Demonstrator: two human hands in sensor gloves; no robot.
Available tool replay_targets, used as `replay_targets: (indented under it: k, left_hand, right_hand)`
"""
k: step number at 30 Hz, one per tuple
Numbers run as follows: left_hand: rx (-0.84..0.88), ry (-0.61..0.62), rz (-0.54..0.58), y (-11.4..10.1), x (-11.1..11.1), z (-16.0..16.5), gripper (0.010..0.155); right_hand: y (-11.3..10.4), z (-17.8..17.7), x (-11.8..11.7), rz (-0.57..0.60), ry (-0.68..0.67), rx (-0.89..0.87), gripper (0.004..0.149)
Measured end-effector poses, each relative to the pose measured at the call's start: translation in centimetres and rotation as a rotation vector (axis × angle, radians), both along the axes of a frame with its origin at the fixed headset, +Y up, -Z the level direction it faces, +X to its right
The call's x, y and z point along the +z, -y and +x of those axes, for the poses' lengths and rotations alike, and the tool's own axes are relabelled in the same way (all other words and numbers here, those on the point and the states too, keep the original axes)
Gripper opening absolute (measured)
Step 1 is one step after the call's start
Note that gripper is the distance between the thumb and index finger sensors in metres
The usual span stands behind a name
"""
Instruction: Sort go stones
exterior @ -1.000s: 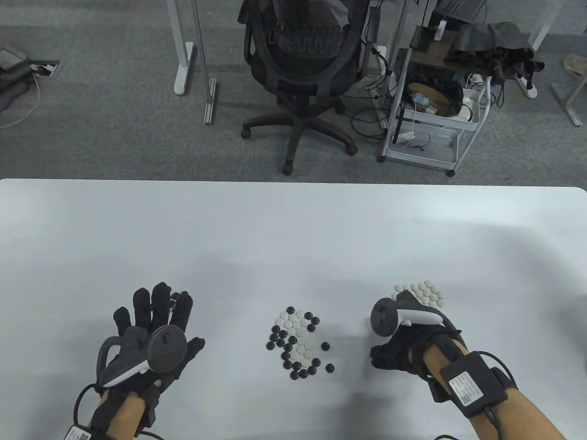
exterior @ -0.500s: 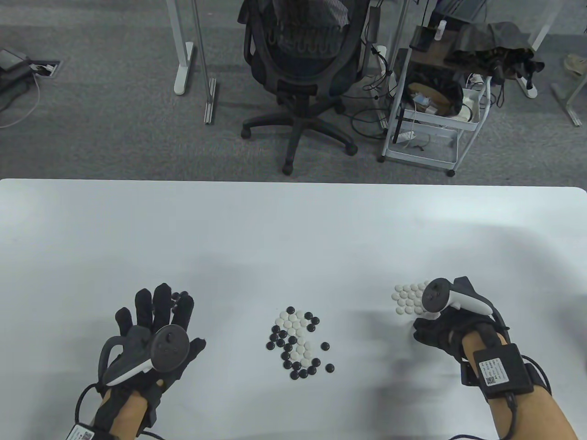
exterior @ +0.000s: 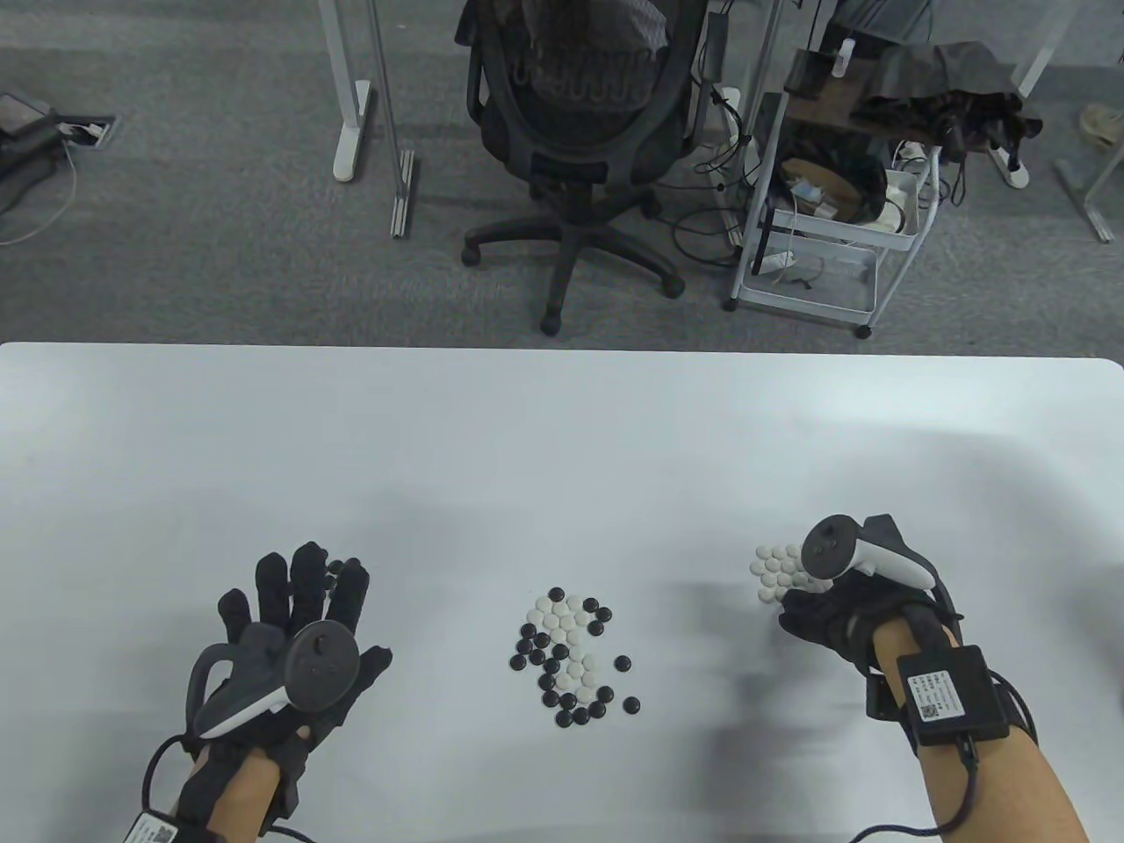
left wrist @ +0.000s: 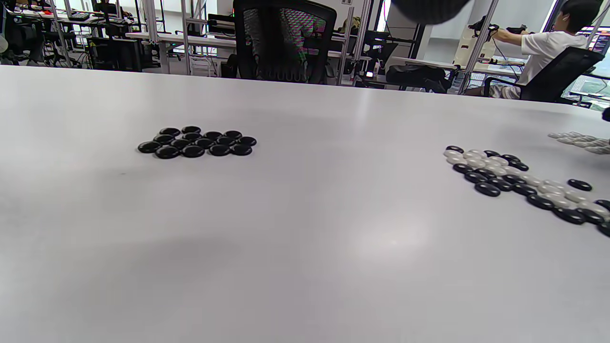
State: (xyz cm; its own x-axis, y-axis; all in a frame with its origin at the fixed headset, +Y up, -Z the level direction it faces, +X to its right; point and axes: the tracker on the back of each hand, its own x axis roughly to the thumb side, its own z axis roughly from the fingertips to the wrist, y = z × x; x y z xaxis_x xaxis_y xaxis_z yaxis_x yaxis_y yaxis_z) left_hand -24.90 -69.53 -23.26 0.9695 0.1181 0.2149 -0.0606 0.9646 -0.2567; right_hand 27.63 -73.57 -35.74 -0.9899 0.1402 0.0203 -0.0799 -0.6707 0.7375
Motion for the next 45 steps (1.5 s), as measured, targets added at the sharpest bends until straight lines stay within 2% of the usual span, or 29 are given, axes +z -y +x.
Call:
replay_targets:
  k: [5,8,11,15,22,29,34,38,42,45]
  left_hand:
    - [-0.002,0.0,-0.002,0.1,0.0,0.0,0.077]
    - [-0.006,0.001,-0.005,0.1,0.0,0.0,0.077]
    - [-0.005,0.002,-0.003,0.1,0.0,0.0,0.077]
    - [0.0,0.002,0.004,0.0,0.1,-0.1,0.077]
    - [0.011,0.002,0.016,-0.2,0.1,-0.2,0.077]
    - [0.015,0.002,0.018,-0.2,0.2,-0.3,0.077]
    - [0.014,0.002,0.024,-0.2,0.2,-0.3,0.077]
    - [0.015,0.001,0.022,-0.2,0.2,-0.4,0.077]
    - [0.014,0.003,0.023,-0.3,0.3,-0.3,0.077]
    - [0.015,0.003,0.024,-0.2,0.3,-0.4,0.077]
  right_hand:
    - [-1.5,-4.4,0.9,-0.004,-0.133,-0.085,0.06]
    - [-1.9,-8.4,1.9,-0.022,-0.256,-0.141,0.06]
    - [-1.5,-12.5,3.0,-0.05,-0.371,-0.161,0.06]
    - [-0.7,-15.8,3.3,-0.075,-0.448,-0.165,0.06]
    - [0.5,-18.4,3.5,-0.105,-0.498,-0.152,0.06]
    - [1.4,-19.3,3.5,-0.117,-0.511,-0.133,0.061]
    - [2.0,-18.5,2.9,-0.12,-0.481,-0.112,0.06]
    - [1.7,-16.6,1.6,-0.098,-0.418,-0.072,0.059]
    - [1.3,-12.7,-0.1,-0.079,-0.301,-0.02,0.058]
    - [1.1,-10.1,-0.4,-0.076,-0.25,0.013,0.057]
